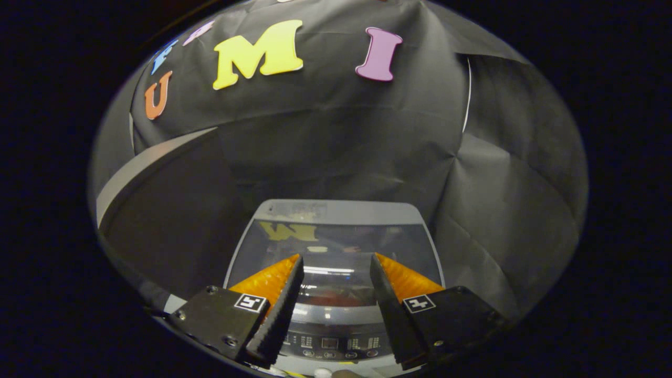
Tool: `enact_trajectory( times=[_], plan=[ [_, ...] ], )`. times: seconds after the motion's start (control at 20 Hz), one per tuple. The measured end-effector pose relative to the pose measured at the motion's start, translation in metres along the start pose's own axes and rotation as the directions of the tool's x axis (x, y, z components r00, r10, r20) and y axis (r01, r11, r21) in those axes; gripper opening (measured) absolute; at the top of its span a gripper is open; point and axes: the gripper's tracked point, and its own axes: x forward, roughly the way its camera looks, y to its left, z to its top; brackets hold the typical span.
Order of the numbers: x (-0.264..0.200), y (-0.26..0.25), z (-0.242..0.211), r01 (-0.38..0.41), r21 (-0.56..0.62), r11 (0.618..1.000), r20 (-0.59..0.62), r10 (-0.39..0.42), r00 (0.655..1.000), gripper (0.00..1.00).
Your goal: Put the clothes into the washing machine and then close the washing machine lid.
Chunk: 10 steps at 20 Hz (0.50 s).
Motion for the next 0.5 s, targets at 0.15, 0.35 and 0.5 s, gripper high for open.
enact_trajectory(
  times=[0.15,0.35,0.5],
  plan=[
    [-0.002,-0.005,-0.012,0.006,0.001,1.0,-0.021,-0.006,1.0,0.8],
    [-0.006,-0.008,-0.016,0.011,0.001,1.0,-0.027,-0.011,1.0,0.8],
    [-0.01,-0.007,-0.021,0.009,0.003,1.0,-0.027,-0.009,1.0,0.8]
  ],
)
